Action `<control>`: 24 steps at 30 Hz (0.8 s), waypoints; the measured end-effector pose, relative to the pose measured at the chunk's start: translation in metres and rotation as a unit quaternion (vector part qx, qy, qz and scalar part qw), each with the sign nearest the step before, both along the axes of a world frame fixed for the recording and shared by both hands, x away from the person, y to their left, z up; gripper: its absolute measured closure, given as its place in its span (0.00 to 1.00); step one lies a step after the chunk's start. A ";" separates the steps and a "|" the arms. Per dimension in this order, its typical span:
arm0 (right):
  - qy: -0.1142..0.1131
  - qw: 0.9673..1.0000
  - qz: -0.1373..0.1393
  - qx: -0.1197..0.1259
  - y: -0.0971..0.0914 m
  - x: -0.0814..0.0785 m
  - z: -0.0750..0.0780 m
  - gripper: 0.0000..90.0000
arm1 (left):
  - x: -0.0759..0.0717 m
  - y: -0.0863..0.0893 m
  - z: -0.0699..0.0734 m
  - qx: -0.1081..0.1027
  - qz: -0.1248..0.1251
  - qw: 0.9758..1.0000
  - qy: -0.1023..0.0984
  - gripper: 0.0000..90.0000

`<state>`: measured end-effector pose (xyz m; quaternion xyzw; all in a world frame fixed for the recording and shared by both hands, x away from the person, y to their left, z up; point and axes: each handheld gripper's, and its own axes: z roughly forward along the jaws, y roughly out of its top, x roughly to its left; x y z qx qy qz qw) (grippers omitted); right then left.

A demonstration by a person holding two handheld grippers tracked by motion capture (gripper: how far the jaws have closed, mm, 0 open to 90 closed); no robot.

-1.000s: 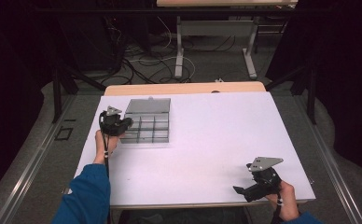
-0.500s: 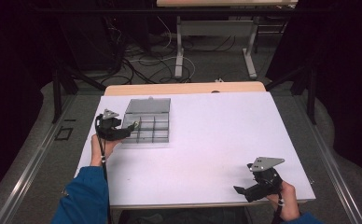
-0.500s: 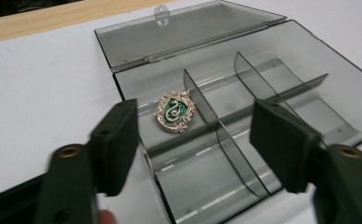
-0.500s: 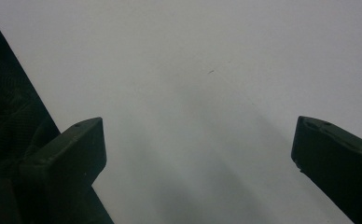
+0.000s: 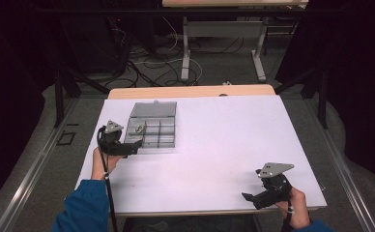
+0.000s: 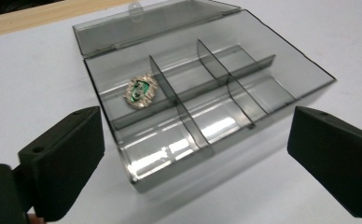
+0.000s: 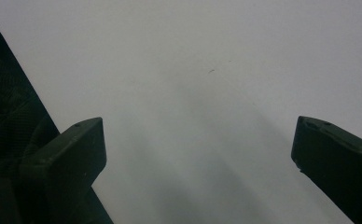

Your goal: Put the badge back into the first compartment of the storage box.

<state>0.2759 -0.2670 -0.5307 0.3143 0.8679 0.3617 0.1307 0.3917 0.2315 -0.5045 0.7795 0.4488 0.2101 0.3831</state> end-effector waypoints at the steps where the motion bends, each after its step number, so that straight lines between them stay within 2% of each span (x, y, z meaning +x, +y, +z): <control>1: 0.001 1.000 -0.002 0.001 0.000 0.000 0.000 0.03 | -0.004 -0.001 0.001 0.005 -0.007 1.000 0.000 0.02; 9: 0.003 1.000 0.001 0.000 0.000 -0.001 0.000 0.03 | -0.034 -0.007 0.005 0.009 -0.034 0.999 -0.001 0.00; 11: 0.003 1.000 0.001 0.000 0.000 -0.001 0.000 0.03 | -0.039 -0.008 0.005 0.010 -0.040 0.999 0.005 0.00; 15: 0.004 1.000 0.001 0.000 0.000 -0.001 0.000 0.03 | -0.048 -0.011 0.003 0.005 -0.054 0.999 0.006 0.00; 19: 0.005 1.000 0.000 0.002 0.000 0.000 0.000 0.03 | -0.056 -0.013 0.002 0.003 -0.066 0.998 0.016 0.00; 24: 0.005 1.000 0.002 0.001 0.000 0.000 0.000 0.03 | -0.066 -0.013 0.001 0.004 -0.077 0.997 0.015 0.00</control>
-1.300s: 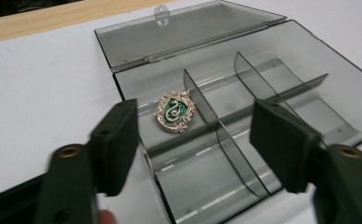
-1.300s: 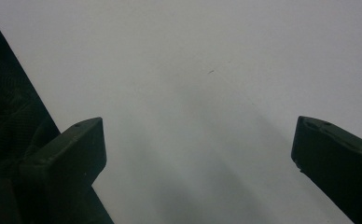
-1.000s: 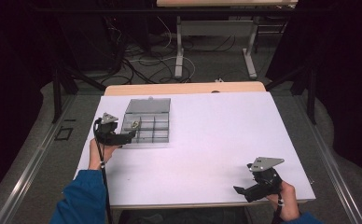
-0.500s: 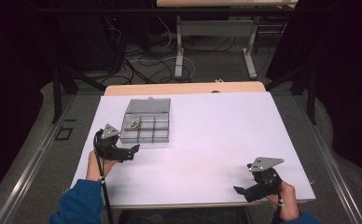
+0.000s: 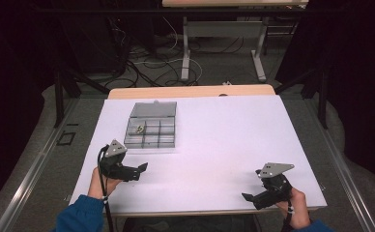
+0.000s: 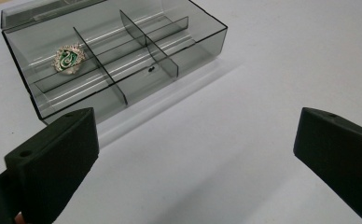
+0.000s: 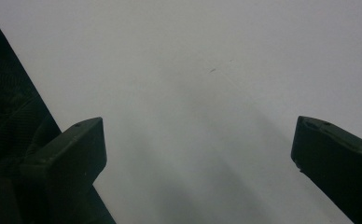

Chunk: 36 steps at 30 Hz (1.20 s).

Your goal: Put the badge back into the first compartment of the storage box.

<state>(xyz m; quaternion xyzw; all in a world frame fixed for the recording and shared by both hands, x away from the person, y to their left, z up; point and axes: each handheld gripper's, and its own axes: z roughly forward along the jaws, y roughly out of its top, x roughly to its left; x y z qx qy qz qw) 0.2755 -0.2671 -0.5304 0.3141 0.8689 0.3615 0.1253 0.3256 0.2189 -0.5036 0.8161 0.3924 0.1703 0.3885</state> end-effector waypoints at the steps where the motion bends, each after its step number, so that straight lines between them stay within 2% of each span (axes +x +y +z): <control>1: 0.000 1.000 0.000 0.000 0.000 0.000 0.000 0.03 | -0.002 0.000 0.000 -0.001 -0.002 1.000 -0.001 0.00; 9: 0.002 1.000 0.001 -0.001 0.000 0.000 0.000 0.03 | -0.015 0.004 -0.003 0.005 -0.011 1.000 -0.003 0.00; 15: 0.002 1.000 0.000 -0.001 0.000 0.000 0.000 0.03 | -0.024 0.006 -0.005 0.000 -0.015 1.000 -0.004 0.00; 19: -0.001 1.000 0.003 -0.002 -0.001 0.001 0.000 0.03 | -0.029 0.007 -0.006 0.003 -0.020 1.000 -0.001 0.00; 20: 0.006 1.000 0.000 -0.003 -0.001 0.000 0.000 0.03 | -0.030 0.007 -0.007 0.001 -0.021 1.000 -0.002 0.00; 23: 0.005 1.000 0.001 -0.005 -0.001 0.000 0.000 0.03 | -0.034 0.007 -0.008 0.005 -0.029 1.000 0.000 0.00; 25: -0.004 1.000 0.000 0.000 0.000 0.001 -0.001 0.03 | -0.037 0.007 -0.009 0.007 -0.030 1.000 0.000 0.00; 30: -0.003 1.000 0.002 0.000 0.000 0.001 -0.001 0.04 | -0.043 0.007 -0.013 0.006 -0.032 0.999 0.001 0.00; 36: 0.000 1.000 -0.005 0.000 0.000 0.000 -0.001 0.04 | -0.048 0.007 -0.015 0.017 -0.039 0.999 0.002 0.00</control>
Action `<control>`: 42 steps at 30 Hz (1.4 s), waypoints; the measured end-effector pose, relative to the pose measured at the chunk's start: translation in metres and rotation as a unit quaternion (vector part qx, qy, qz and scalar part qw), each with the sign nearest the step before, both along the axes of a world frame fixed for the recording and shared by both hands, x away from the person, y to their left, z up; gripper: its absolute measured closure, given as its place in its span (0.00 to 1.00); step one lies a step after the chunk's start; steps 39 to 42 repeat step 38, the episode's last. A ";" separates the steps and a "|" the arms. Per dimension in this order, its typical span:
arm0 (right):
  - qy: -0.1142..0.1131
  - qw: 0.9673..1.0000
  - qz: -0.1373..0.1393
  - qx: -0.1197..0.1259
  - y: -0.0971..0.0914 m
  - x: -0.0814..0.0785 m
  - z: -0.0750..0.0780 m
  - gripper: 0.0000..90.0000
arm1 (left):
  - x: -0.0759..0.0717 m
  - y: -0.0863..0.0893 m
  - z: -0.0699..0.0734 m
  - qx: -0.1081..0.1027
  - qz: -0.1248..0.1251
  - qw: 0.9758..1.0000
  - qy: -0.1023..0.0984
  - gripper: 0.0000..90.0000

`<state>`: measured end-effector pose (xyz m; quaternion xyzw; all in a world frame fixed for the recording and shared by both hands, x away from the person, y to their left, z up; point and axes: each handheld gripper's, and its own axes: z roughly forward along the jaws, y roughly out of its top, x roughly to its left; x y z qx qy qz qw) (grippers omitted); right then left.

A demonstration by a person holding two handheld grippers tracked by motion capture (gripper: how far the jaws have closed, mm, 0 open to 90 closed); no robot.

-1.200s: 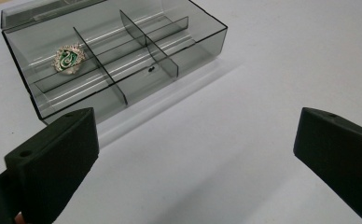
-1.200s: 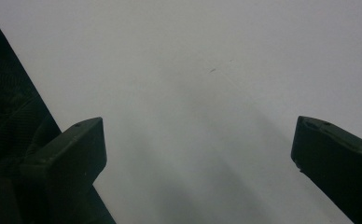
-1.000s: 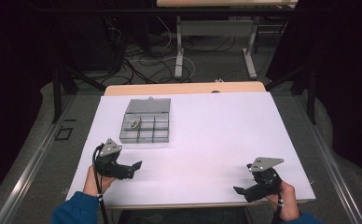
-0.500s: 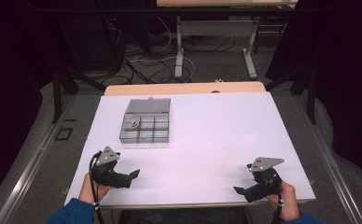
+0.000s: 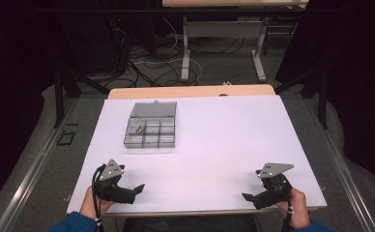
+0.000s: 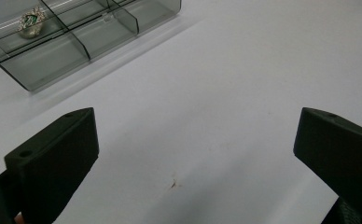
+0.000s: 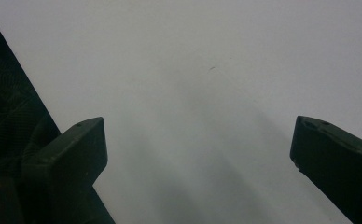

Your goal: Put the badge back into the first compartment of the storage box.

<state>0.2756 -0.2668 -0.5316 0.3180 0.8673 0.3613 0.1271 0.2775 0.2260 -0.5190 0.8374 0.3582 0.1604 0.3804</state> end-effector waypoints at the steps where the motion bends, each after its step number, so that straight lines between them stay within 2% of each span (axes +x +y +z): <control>1: 0.000 1.000 0.001 0.000 0.000 0.000 0.000 0.04 | -0.001 -0.001 -0.001 0.005 0.000 1.000 0.000 0.00; 3: 0.003 1.000 0.006 -0.007 -0.001 0.001 0.001 0.04 | -0.002 -0.001 -0.002 0.009 -0.001 1.000 0.003 0.00; 6: 0.001 1.000 0.000 0.001 0.000 0.000 0.000 0.04 | -0.003 -0.001 -0.002 0.013 -0.004 1.000 0.005 0.00; 11: -0.001 1.000 0.002 -0.001 0.000 0.000 0.000 0.04 | -0.006 -0.001 -0.004 0.011 -0.004 1.000 0.008 0.00; 13: -0.005 1.000 0.005 -0.003 0.000 0.000 0.000 0.04 | -0.006 -0.001 -0.005 0.014 -0.005 1.000 0.006 0.00; 18: 0.003 1.000 0.003 -0.006 0.000 -0.001 0.001 0.04 | -0.006 -0.002 -0.008 0.021 -0.005 1.000 0.013 0.00; 19: -0.002 1.000 0.008 -0.007 0.000 0.000 0.000 0.04 | -0.007 -0.002 -0.009 0.026 -0.007 1.000 0.014 0.00; 22: 0.001 1.000 0.003 -0.007 0.000 -0.001 0.001 0.04 | -0.007 -0.004 -0.010 0.026 -0.009 0.999 0.018 0.00; 24: -0.004 1.000 0.010 -0.008 0.000 0.001 0.000 0.04 | -0.007 -0.005 -0.012 0.029 -0.008 0.999 0.013 0.00; 26: 0.002 1.000 0.006 -0.006 0.000 0.000 0.000 0.04 | -0.007 -0.005 -0.012 0.034 -0.011 0.999 0.024 0.00; 29: 0.007 1.000 0.008 -0.011 0.000 -0.001 0.001 0.04 | -0.006 -0.005 -0.013 0.032 -0.011 0.999 0.024 0.00; 33: 0.000 1.000 0.009 -0.009 0.000 0.000 0.000 0.04 | -0.005 -0.005 -0.013 0.032 -0.013 0.999 0.019 0.00; 35: 0.001 1.000 0.001 -0.005 0.001 0.000 0.000 0.04 | -0.005 -0.004 -0.013 0.027 -0.010 0.999 0.019 0.00; 42: 0.003 1.000 0.004 -0.007 0.001 0.000 -0.001 0.04 | -0.005 -0.004 -0.013 0.027 -0.008 0.999 0.017 0.00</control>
